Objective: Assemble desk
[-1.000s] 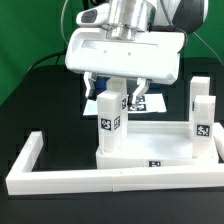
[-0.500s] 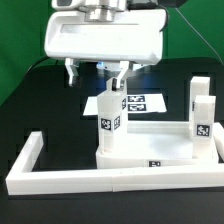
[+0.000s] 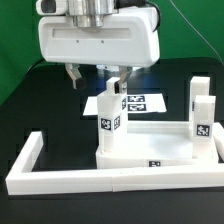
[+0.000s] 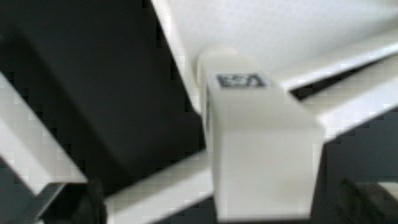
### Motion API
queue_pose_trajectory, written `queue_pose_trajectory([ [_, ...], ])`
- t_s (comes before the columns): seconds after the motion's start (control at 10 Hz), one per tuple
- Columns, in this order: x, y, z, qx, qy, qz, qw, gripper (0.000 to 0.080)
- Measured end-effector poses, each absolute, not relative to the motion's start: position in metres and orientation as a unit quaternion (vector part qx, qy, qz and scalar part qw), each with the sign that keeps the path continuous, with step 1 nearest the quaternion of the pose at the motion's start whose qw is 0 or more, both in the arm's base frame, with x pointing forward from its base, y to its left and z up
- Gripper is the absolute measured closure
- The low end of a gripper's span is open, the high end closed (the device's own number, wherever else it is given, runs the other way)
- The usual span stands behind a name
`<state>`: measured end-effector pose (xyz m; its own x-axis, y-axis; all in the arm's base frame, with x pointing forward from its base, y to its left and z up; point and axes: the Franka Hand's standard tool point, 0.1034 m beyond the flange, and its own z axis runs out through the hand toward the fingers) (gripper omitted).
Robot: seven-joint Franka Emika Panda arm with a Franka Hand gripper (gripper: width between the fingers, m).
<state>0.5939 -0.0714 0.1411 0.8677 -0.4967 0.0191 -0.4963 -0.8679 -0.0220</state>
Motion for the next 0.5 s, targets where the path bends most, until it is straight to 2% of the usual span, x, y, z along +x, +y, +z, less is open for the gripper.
queue_pose_trajectory([
  [0.5, 0.603, -0.07, 0.126, -0.966, 0.257, -0.036, -0.01, 0.0151],
])
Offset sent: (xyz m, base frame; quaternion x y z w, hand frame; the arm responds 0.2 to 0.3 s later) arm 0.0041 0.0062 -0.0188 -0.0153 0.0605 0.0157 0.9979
